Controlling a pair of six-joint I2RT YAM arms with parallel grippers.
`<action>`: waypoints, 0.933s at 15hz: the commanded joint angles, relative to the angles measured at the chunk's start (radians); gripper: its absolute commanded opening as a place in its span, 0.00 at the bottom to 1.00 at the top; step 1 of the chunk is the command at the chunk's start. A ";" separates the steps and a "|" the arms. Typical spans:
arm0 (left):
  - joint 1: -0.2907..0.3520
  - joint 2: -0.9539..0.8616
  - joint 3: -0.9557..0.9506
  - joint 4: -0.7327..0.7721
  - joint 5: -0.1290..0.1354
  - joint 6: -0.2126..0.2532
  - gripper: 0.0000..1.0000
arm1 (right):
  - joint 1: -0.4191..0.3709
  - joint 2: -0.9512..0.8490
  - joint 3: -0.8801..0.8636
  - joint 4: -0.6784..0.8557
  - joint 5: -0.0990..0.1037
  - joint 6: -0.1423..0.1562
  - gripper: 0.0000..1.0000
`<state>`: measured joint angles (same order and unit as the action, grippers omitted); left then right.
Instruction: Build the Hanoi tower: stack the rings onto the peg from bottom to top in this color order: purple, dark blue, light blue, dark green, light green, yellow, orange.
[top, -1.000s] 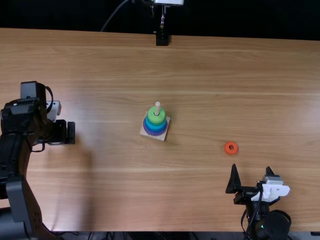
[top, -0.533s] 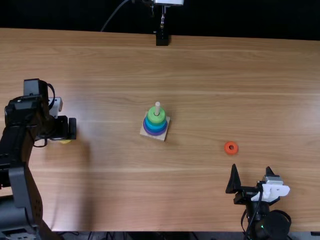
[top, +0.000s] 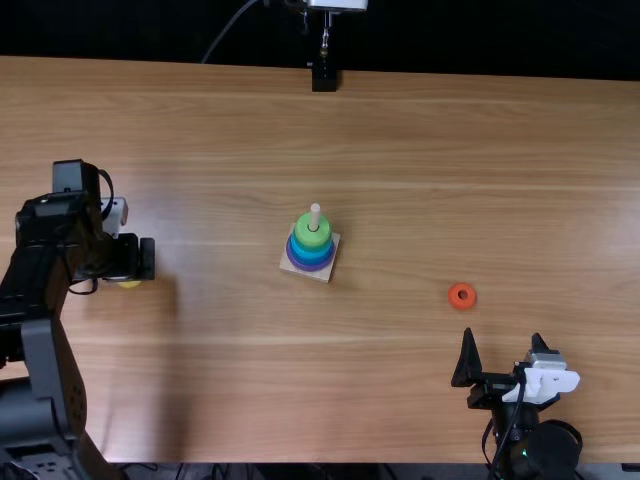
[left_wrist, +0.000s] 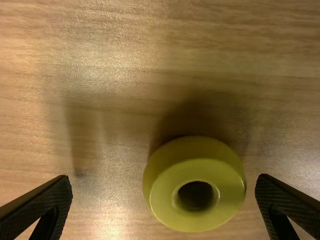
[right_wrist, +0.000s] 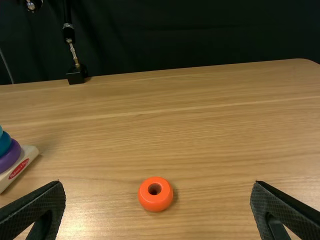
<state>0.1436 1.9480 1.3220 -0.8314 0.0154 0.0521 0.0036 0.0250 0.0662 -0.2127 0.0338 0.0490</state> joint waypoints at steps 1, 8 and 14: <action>-0.009 0.025 0.026 0.001 0.010 0.011 1.00 | -0.011 -0.025 -0.048 -0.068 0.012 -0.005 1.00; -0.009 0.026 0.028 0.005 0.012 0.012 0.47 | -0.011 -0.025 -0.048 -0.068 0.012 -0.005 1.00; -0.007 0.026 0.028 0.003 0.001 0.012 0.27 | -0.011 -0.025 -0.048 -0.068 0.012 -0.005 1.00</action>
<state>0.1436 1.9503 1.3216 -0.8303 0.0147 0.0525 0.0040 0.0250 0.0662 -0.2127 0.0338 0.0494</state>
